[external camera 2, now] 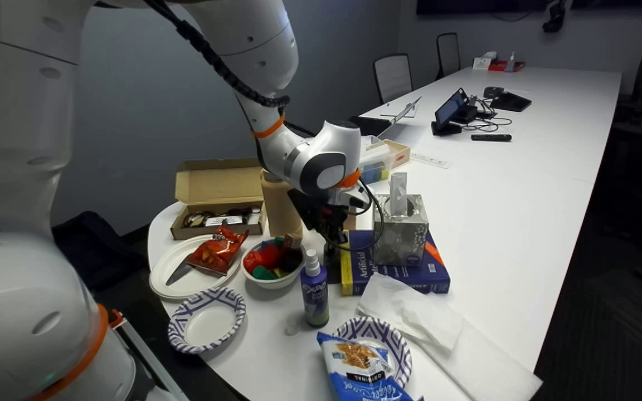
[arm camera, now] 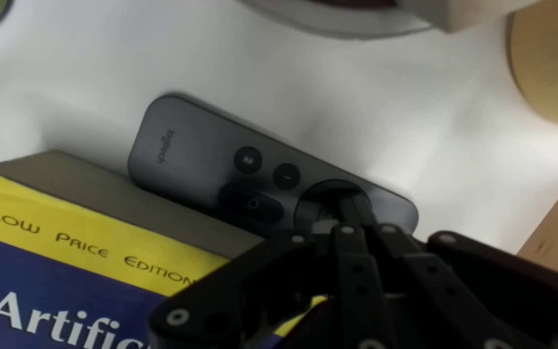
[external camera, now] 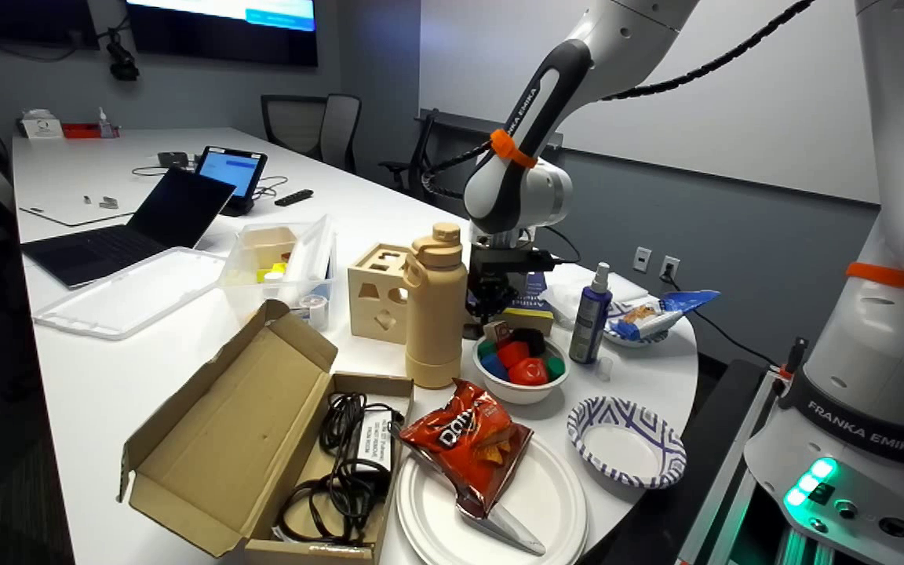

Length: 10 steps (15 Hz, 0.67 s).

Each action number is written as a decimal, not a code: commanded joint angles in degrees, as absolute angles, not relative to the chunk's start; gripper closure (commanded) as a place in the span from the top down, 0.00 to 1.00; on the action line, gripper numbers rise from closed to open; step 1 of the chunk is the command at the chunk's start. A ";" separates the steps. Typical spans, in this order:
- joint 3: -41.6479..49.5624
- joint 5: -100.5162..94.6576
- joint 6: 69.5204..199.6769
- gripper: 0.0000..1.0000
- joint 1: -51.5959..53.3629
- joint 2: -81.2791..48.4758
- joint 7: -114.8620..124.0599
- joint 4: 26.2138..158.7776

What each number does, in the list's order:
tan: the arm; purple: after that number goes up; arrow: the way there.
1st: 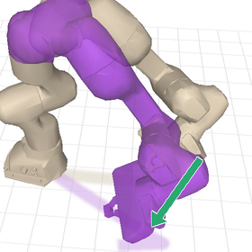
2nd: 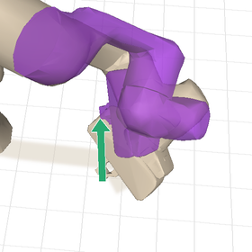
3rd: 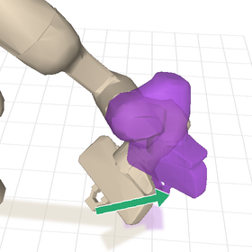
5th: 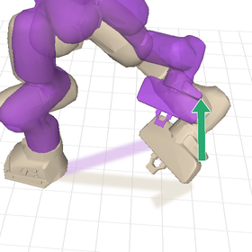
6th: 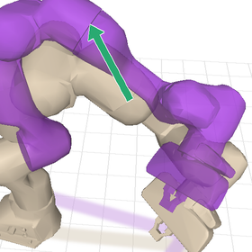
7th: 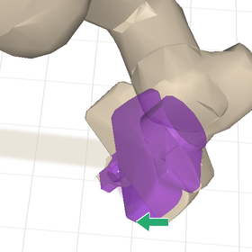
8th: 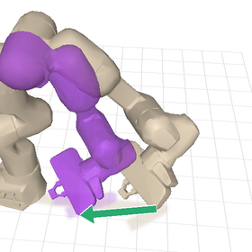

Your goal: Press a button on the remote

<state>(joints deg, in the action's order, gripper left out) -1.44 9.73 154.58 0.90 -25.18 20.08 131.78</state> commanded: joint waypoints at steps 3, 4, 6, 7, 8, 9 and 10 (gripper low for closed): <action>-0.19 10.11 155.74 0.00 2.08 -25.08 19.60 132.67; 0.30 9.71 154.91 0.00 2.60 -23.39 20.54 133.50; 0.87 9.51 154.60 0.00 3.15 -21.10 21.39 134.84; 1.40 8.91 154.38 0.00 3.62 -20.10 21.80 135.36; 2.10 8.25 154.07 0.00 4.27 -18.72 22.43 136.14; 2.33 8.05 153.84 0.00 4.59 -17.34 22.57 136.88; 2.40 7.88 153.97 0.00 4.80 -15.88 22.49 137.74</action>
